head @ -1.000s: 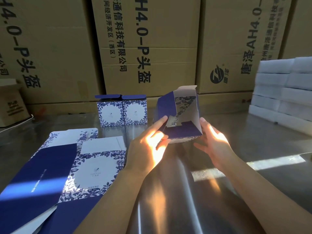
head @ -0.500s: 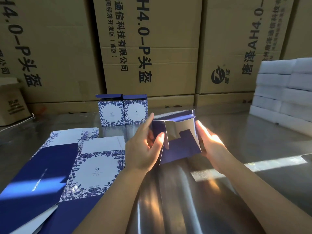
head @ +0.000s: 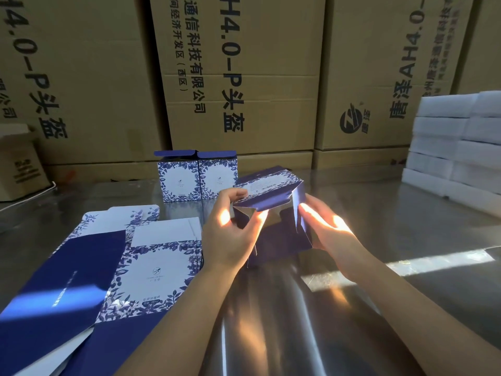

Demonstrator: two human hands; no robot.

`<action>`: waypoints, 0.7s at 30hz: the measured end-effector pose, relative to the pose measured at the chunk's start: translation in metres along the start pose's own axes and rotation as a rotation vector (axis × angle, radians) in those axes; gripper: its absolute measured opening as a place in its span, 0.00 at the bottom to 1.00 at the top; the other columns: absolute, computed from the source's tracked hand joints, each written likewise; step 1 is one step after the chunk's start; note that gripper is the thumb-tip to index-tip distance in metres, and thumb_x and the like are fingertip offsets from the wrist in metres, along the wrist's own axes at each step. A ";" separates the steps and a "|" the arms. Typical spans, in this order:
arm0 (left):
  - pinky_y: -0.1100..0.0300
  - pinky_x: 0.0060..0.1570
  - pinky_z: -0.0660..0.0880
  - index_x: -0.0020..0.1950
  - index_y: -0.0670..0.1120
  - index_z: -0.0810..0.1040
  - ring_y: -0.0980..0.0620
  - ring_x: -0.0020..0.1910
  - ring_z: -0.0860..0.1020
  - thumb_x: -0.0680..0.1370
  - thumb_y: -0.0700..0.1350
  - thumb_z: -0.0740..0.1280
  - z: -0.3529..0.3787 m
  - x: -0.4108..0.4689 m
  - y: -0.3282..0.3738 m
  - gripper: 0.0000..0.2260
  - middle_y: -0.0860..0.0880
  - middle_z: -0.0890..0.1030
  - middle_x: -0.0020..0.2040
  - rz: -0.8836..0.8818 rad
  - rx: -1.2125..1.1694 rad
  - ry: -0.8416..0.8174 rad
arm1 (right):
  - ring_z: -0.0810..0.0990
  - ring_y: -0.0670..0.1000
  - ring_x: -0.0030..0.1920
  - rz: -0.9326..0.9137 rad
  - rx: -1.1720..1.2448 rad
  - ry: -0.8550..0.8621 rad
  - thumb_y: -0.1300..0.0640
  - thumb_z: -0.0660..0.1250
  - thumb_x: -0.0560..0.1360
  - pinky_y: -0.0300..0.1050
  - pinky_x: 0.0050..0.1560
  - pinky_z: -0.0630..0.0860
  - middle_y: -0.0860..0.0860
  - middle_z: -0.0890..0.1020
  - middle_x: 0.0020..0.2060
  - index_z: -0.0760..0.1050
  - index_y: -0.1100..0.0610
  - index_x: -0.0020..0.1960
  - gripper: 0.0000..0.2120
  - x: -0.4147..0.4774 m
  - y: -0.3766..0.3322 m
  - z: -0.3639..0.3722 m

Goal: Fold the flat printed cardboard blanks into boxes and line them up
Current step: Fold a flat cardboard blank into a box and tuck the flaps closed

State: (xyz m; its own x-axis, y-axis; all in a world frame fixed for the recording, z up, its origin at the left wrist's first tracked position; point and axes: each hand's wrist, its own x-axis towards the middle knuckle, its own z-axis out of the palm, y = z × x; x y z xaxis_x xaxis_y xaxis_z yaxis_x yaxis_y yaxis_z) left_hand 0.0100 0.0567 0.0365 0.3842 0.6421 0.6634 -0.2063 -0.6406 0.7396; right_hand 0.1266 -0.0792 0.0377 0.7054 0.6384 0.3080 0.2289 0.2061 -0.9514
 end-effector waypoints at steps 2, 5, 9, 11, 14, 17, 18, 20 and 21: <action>0.58 0.48 0.76 0.50 0.57 0.75 0.62 0.51 0.77 0.64 0.61 0.66 -0.001 0.001 0.002 0.17 0.62 0.80 0.49 -0.003 -0.042 0.009 | 0.82 0.36 0.43 0.005 -0.012 -0.006 0.51 0.65 0.77 0.30 0.38 0.76 0.40 0.83 0.47 0.73 0.43 0.61 0.13 -0.001 -0.001 0.001; 0.64 0.47 0.74 0.47 0.56 0.75 0.61 0.51 0.77 0.63 0.63 0.66 0.000 0.001 0.005 0.18 0.59 0.81 0.48 -0.026 -0.109 0.009 | 0.81 0.36 0.42 0.001 -0.042 0.009 0.50 0.66 0.76 0.30 0.38 0.75 0.42 0.83 0.47 0.72 0.44 0.63 0.15 -0.001 -0.002 0.002; 0.70 0.46 0.70 0.44 0.55 0.68 0.60 0.53 0.77 0.61 0.64 0.68 0.000 0.000 0.005 0.20 0.58 0.82 0.49 -0.041 -0.140 0.027 | 0.80 0.34 0.39 -0.015 -0.105 0.045 0.49 0.67 0.75 0.27 0.33 0.72 0.38 0.83 0.42 0.73 0.44 0.61 0.15 -0.002 -0.001 0.002; 0.64 0.44 0.71 0.41 0.52 0.65 0.57 0.48 0.77 0.60 0.65 0.68 0.000 -0.001 0.006 0.22 0.58 0.81 0.48 -0.012 -0.112 0.041 | 0.80 0.35 0.41 -0.015 -0.120 0.056 0.47 0.68 0.73 0.27 0.34 0.72 0.38 0.83 0.42 0.74 0.44 0.60 0.16 -0.003 -0.001 0.001; 0.51 0.48 0.75 0.35 0.52 0.62 0.51 0.44 0.77 0.58 0.60 0.72 0.000 0.001 0.001 0.22 0.56 0.82 0.48 -0.037 -0.178 0.027 | 0.81 0.36 0.44 -0.013 -0.143 0.062 0.43 0.69 0.71 0.29 0.40 0.73 0.40 0.84 0.45 0.75 0.43 0.59 0.17 -0.003 0.000 0.002; 0.40 0.48 0.77 0.29 0.49 0.62 0.49 0.41 0.81 0.60 0.51 0.74 0.000 0.002 -0.005 0.19 0.54 0.83 0.48 -0.039 -0.234 -0.008 | 0.79 0.33 0.44 -0.020 -0.160 0.095 0.43 0.70 0.70 0.24 0.36 0.70 0.38 0.82 0.47 0.74 0.40 0.54 0.13 -0.004 -0.001 0.003; 0.40 0.48 0.76 0.28 0.48 0.63 0.53 0.40 0.83 0.62 0.47 0.74 0.001 0.001 -0.005 0.18 0.57 0.83 0.44 -0.005 -0.236 -0.035 | 0.79 0.32 0.43 -0.023 -0.160 0.106 0.43 0.70 0.71 0.23 0.34 0.70 0.38 0.82 0.47 0.74 0.40 0.53 0.12 -0.004 -0.001 0.003; 0.38 0.52 0.74 0.28 0.46 0.64 0.59 0.42 0.83 0.67 0.40 0.72 0.002 0.000 -0.006 0.17 0.63 0.82 0.36 0.072 -0.271 -0.080 | 0.79 0.33 0.43 -0.026 -0.157 0.121 0.43 0.70 0.70 0.23 0.33 0.70 0.39 0.82 0.48 0.75 0.41 0.54 0.13 -0.004 0.000 0.003; 0.39 0.56 0.73 0.28 0.44 0.66 0.61 0.46 0.82 0.68 0.40 0.72 0.002 -0.001 -0.006 0.16 0.62 0.82 0.35 0.095 -0.295 -0.077 | 0.80 0.33 0.43 -0.024 -0.153 0.128 0.43 0.70 0.70 0.24 0.33 0.70 0.39 0.82 0.48 0.75 0.41 0.54 0.13 -0.004 0.000 0.003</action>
State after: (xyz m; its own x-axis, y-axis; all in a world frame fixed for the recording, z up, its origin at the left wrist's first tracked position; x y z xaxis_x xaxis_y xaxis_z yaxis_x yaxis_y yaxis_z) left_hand 0.0130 0.0594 0.0311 0.4156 0.5439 0.7290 -0.4926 -0.5392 0.6831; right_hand 0.1212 -0.0795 0.0362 0.7758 0.5330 0.3377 0.3391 0.0991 -0.9355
